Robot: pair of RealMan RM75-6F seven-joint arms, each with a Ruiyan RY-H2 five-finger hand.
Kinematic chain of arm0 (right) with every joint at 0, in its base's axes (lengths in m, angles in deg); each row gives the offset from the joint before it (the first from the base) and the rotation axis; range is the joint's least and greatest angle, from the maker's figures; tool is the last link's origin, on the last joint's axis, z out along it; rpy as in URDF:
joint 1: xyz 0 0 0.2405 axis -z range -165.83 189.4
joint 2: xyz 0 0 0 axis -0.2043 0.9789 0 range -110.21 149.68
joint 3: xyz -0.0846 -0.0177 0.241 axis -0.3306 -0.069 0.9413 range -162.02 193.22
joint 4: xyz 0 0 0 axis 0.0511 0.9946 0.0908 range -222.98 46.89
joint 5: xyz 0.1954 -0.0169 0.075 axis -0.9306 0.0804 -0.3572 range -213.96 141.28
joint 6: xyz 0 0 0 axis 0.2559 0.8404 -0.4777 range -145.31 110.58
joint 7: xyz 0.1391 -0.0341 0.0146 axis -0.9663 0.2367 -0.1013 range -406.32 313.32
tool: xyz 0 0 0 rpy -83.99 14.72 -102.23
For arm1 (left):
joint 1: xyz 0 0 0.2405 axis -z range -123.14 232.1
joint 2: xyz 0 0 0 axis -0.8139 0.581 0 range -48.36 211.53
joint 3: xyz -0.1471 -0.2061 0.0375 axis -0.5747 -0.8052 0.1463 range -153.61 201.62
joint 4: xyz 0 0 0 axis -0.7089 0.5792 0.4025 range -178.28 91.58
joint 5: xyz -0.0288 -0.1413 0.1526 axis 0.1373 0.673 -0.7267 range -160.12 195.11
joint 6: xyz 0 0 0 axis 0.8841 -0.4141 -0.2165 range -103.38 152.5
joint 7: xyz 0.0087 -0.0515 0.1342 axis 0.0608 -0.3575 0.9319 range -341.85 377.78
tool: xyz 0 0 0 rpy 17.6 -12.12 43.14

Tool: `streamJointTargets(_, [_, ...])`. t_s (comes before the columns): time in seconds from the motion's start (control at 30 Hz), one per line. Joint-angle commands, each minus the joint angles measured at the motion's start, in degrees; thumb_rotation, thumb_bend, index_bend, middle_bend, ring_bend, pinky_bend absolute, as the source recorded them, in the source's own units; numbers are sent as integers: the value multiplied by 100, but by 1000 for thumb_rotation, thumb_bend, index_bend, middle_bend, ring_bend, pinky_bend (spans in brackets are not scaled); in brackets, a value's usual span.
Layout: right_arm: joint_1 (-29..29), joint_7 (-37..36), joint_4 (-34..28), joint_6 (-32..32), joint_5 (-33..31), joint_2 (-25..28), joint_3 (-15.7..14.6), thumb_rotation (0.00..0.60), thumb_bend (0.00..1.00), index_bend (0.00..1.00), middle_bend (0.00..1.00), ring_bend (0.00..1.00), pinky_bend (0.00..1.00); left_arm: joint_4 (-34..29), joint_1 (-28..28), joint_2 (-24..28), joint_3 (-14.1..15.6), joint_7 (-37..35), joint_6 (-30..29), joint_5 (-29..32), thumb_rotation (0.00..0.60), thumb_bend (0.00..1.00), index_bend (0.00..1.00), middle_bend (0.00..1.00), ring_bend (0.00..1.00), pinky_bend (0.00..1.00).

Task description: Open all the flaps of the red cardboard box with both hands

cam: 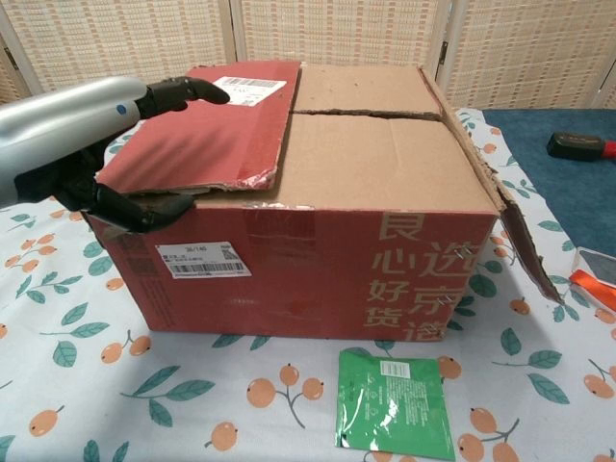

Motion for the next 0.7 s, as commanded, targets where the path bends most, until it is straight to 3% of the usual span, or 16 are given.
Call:
streamJointTargets(0.03, [35, 27, 44, 152, 110, -10, -12, 600, 367, 0, 0, 0, 0, 74, -3, -40, -79, 7, -159, 15, 600, 350, 0, 0, 0, 0])
streamJointTargets(0.33, [105, -45, 143, 334, 121, -50, -1, 600, 368, 0, 0, 0, 0, 137, 101, -9, -184, -242, -155, 101, 600, 177, 0, 0, 0, 0])
streamJointTargets(0.7, [117, -29, 114, 293, 56, -57, 11, 600, 367, 0, 0, 0, 0, 338, 110, -22, -12, -326, -326, -318, 600, 169, 0, 0, 0, 0])
